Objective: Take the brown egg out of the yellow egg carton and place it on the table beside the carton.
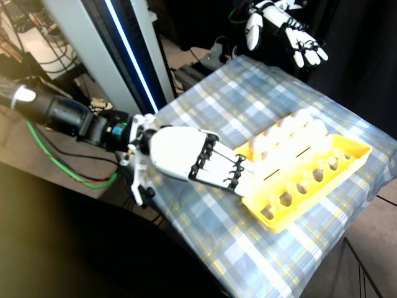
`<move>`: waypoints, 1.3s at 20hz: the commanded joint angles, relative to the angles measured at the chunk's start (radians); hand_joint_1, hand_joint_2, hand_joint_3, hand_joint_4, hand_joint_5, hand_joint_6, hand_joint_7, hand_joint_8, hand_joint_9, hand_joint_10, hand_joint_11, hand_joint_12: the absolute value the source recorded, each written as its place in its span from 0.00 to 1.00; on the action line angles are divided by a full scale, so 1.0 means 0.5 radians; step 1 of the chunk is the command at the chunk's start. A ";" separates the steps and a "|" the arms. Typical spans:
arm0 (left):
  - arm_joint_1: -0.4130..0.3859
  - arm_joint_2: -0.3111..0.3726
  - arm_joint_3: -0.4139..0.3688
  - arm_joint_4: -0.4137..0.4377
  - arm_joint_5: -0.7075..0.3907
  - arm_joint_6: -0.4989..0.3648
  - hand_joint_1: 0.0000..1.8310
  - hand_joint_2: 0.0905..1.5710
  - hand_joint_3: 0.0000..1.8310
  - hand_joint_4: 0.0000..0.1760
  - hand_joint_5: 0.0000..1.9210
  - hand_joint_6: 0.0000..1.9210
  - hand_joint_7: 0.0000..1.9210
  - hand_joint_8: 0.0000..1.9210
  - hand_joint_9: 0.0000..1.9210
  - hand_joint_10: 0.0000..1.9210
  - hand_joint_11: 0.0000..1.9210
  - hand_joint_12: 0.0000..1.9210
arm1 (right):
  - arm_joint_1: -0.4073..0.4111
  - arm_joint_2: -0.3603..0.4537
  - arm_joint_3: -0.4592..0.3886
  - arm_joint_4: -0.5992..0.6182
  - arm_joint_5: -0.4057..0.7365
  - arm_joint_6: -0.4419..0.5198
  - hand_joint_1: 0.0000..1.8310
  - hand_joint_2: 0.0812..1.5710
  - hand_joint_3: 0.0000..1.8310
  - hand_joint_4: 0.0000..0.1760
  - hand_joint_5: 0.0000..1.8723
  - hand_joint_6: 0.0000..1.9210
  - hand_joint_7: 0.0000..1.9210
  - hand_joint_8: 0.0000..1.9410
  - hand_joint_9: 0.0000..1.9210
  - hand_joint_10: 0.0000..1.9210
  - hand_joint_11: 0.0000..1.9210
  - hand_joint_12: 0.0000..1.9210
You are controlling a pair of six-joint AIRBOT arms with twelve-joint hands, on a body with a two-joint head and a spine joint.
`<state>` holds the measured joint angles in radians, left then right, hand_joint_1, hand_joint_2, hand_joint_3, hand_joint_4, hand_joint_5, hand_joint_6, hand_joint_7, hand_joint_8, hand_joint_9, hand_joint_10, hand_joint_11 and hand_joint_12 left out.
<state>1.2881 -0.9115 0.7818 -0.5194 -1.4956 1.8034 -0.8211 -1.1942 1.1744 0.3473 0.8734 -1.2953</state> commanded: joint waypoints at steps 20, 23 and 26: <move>-0.014 0.003 -0.002 0.047 -0.235 -0.010 0.00 0.66 0.00 0.21 0.18 0.00 0.11 0.00 0.08 0.00 0.02 0.03 | 0.025 -0.098 0.133 0.063 0.133 0.001 0.37 0.75 0.00 0.00 0.48 0.00 0.39 0.00 0.26 0.00 0.13 0.27; -0.012 0.004 -0.001 0.047 -0.235 -0.010 0.00 0.66 0.00 0.28 0.17 0.00 0.10 0.00 0.08 0.00 0.02 0.03 | 0.026 -0.095 0.089 0.056 0.178 0.001 0.51 0.74 0.00 0.95 0.44 0.60 0.44 0.00 0.26 0.00 0.12 0.26; -0.012 0.003 -0.001 0.047 -0.226 -0.010 0.00 0.66 0.00 0.30 0.17 0.00 0.11 0.00 0.08 0.00 0.02 0.03 | 0.026 -0.048 0.017 0.024 0.257 0.001 0.42 0.70 0.00 0.00 0.47 0.03 0.44 0.00 0.26 0.00 0.10 0.26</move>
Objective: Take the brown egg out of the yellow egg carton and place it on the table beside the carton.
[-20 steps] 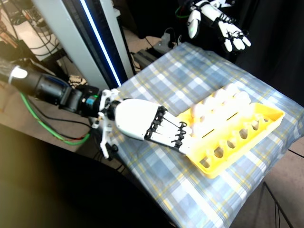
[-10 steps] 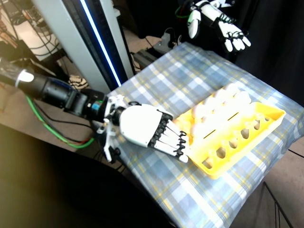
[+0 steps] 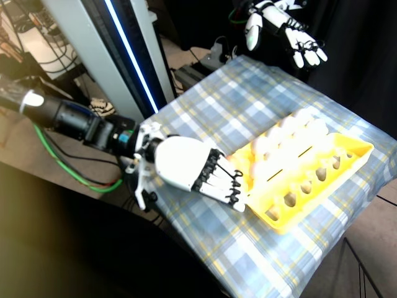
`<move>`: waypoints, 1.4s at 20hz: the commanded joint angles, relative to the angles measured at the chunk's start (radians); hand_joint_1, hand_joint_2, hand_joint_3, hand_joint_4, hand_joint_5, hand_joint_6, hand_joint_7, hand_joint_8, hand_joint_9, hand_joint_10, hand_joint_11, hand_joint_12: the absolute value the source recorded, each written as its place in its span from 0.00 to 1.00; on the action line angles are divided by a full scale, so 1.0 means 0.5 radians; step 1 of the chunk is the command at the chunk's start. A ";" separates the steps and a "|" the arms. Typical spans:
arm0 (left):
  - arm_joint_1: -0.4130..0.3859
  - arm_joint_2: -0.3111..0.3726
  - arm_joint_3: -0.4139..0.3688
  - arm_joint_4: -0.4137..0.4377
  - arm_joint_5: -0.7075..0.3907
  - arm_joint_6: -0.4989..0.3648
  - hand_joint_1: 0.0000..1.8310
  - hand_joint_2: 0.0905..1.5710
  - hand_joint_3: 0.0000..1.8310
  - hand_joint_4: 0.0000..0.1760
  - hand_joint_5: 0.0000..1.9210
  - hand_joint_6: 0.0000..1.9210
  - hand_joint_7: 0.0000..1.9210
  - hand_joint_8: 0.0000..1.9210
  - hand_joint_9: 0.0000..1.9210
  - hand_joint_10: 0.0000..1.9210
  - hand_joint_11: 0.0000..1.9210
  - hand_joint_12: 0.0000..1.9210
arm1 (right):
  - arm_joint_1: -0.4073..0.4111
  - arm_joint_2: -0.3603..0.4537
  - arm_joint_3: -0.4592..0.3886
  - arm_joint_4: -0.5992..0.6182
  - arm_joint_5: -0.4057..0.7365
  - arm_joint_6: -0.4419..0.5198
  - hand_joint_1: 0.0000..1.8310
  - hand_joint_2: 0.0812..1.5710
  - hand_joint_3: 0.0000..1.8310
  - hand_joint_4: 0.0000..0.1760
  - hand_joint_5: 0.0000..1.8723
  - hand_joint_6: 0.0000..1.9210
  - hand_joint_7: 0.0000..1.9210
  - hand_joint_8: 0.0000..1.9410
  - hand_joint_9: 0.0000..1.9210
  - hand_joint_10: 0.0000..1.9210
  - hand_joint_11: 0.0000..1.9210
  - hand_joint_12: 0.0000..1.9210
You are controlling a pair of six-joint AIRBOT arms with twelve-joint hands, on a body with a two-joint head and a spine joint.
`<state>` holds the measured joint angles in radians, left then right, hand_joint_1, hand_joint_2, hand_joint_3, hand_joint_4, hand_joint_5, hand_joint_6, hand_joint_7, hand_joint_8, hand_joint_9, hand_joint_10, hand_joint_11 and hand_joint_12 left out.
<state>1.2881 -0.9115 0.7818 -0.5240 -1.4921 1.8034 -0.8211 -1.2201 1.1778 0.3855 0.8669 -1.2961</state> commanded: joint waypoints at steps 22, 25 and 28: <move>-0.013 0.009 -0.011 0.052 -0.230 -0.010 0.00 0.65 0.00 0.20 0.17 0.00 0.11 0.00 0.08 0.00 0.02 0.02 | -0.136 0.326 -0.517 -0.373 0.702 0.002 0.46 0.69 0.00 0.00 0.48 0.00 0.51 0.00 0.28 0.00 0.07 0.38; -0.013 0.009 -0.013 0.052 -0.238 -0.010 0.00 0.65 0.00 0.21 0.17 0.00 0.11 0.00 0.07 0.00 0.02 0.02 | -0.187 0.250 -0.478 -0.324 0.624 0.000 0.46 0.69 0.00 0.00 0.48 0.00 0.50 0.00 0.30 0.00 0.12 0.29; -0.013 0.009 -0.013 0.052 -0.240 -0.010 0.00 0.65 0.00 0.20 0.17 0.00 0.11 0.00 0.08 0.00 0.02 0.02 | -0.188 0.148 -0.412 -0.311 0.465 0.000 0.44 0.71 0.00 0.00 0.48 0.00 0.48 0.00 0.26 0.00 0.11 0.23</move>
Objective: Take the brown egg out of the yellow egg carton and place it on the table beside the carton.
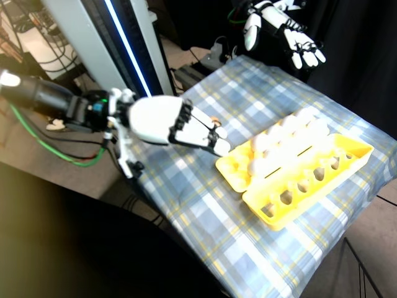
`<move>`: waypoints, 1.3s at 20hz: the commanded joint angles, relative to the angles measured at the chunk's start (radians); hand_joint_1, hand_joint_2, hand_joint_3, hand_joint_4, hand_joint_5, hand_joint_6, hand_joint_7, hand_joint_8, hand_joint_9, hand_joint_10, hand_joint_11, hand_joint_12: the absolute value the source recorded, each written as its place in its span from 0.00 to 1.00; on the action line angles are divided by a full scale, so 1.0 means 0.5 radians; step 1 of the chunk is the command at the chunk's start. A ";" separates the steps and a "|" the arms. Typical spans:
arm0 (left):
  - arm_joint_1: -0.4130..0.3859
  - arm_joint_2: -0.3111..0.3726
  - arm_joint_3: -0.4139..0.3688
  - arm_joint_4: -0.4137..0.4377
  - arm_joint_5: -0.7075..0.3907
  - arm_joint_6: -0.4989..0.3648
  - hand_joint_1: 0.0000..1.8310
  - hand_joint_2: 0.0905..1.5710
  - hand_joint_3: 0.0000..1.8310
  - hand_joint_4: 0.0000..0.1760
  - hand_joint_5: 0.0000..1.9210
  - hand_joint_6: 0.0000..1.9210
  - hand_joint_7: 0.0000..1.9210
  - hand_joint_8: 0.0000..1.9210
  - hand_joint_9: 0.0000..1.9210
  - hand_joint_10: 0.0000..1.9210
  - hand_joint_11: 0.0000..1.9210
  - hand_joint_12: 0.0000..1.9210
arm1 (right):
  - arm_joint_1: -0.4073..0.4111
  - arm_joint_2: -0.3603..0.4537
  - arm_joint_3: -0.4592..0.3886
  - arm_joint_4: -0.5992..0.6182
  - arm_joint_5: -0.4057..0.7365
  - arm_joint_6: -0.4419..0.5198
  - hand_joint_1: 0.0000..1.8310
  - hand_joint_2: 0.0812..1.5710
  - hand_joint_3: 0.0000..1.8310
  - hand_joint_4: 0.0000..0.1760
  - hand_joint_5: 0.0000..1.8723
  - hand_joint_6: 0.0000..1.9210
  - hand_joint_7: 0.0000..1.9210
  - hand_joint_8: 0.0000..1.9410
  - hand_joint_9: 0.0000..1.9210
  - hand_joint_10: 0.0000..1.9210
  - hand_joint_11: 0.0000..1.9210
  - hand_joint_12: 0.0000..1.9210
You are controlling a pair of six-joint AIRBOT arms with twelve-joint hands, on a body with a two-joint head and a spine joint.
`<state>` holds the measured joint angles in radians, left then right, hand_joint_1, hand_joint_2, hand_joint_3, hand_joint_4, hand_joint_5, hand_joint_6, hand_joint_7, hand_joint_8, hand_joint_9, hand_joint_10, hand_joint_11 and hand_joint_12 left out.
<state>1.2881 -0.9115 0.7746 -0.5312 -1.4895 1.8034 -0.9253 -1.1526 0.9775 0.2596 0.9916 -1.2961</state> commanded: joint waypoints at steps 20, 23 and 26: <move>-0.012 0.007 0.000 0.068 -0.232 -0.009 0.00 0.66 0.00 0.17 0.18 0.00 0.12 0.00 0.08 0.00 0.03 0.02 | -0.032 0.239 -0.227 -0.027 0.647 -0.131 0.32 0.56 0.00 0.00 0.27 0.00 0.28 0.00 0.18 0.00 0.09 0.09; -0.012 0.008 0.000 0.075 -0.222 -0.009 0.00 0.66 0.00 0.16 0.18 0.00 0.11 0.00 0.08 0.00 0.03 0.02 | -0.153 0.387 -0.337 0.020 0.880 -0.140 0.24 0.56 0.00 0.00 0.24 0.00 0.24 0.00 0.14 0.00 0.06 0.07; -0.012 0.005 -0.001 0.075 -0.208 -0.009 0.00 0.66 0.00 0.20 0.17 0.00 0.11 0.00 0.08 0.00 0.02 0.01 | -0.332 0.532 -0.502 0.141 1.162 -0.313 0.08 0.55 0.00 0.00 0.18 0.00 0.20 0.00 0.11 0.00 0.08 0.07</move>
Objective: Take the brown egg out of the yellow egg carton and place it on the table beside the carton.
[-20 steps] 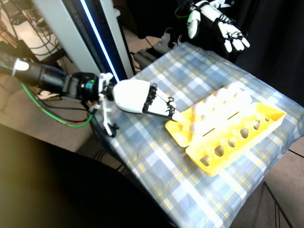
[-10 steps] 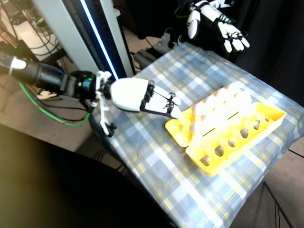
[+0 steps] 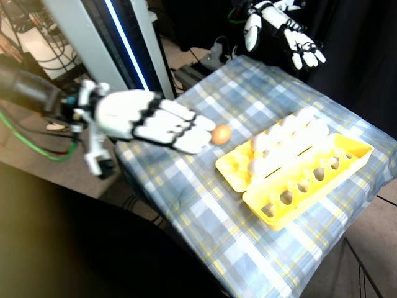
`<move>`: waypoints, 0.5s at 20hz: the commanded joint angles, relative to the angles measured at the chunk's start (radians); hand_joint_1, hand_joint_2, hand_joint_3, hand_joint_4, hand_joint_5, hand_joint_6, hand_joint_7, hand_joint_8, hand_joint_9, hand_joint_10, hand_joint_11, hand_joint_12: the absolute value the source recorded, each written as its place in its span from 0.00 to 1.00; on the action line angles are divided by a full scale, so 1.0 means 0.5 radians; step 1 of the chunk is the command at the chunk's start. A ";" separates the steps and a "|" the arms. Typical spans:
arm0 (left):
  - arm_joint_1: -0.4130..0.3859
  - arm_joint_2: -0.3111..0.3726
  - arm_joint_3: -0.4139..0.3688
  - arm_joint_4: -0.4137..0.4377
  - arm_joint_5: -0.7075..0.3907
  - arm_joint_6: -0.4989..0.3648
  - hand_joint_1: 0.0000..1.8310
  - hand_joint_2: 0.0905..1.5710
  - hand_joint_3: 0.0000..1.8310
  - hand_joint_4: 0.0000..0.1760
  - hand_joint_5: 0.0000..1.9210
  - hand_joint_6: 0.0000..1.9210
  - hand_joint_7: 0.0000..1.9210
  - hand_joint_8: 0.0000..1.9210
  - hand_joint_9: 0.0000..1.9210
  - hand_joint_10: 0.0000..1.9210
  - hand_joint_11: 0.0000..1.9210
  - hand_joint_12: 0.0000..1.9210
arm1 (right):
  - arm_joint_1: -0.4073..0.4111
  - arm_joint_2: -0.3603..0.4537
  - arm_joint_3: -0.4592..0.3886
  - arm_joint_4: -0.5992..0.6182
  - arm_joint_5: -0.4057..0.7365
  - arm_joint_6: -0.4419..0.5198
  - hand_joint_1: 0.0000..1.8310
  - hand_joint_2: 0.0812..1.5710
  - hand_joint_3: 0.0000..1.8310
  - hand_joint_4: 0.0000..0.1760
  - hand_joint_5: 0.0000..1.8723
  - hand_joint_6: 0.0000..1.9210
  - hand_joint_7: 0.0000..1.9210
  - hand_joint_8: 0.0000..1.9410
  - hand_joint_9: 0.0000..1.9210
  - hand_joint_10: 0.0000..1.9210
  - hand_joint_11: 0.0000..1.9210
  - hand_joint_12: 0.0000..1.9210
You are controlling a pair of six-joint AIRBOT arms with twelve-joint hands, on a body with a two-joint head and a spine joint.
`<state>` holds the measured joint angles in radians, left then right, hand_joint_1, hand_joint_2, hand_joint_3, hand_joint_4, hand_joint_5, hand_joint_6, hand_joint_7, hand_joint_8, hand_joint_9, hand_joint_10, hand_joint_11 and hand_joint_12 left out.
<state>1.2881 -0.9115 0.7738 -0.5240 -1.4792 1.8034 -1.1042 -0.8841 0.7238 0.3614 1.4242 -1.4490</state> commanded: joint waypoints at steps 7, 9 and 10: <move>-0.008 0.000 -0.003 0.047 -0.255 -0.009 0.00 0.66 0.00 0.25 0.17 0.00 0.11 0.00 0.08 0.00 0.02 0.01 | -0.208 0.030 -0.136 0.090 0.531 -0.021 0.00 0.52 0.00 0.00 0.07 0.00 0.06 0.00 0.00 0.00 0.04 0.06; -0.008 -0.002 -0.004 0.045 -0.252 -0.009 0.00 0.66 0.00 0.28 0.17 0.00 0.11 0.00 0.07 0.00 0.02 0.01 | -0.272 0.022 -0.158 0.156 0.634 -0.021 0.00 0.52 0.00 0.00 0.04 0.00 0.03 0.00 0.00 0.00 0.02 0.05; -0.008 -0.006 -0.004 0.043 -0.251 -0.009 0.00 0.66 0.00 0.30 0.17 0.00 0.11 0.00 0.07 0.00 0.02 0.01 | -0.285 0.016 -0.163 0.173 0.656 -0.021 0.00 0.52 0.00 0.00 0.04 0.00 0.03 0.00 0.00 0.00 0.02 0.05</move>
<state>1.2892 -0.9138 0.7738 -0.5323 -1.4811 1.8034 -1.2518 -0.8761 0.6430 0.4942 1.6196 -1.4605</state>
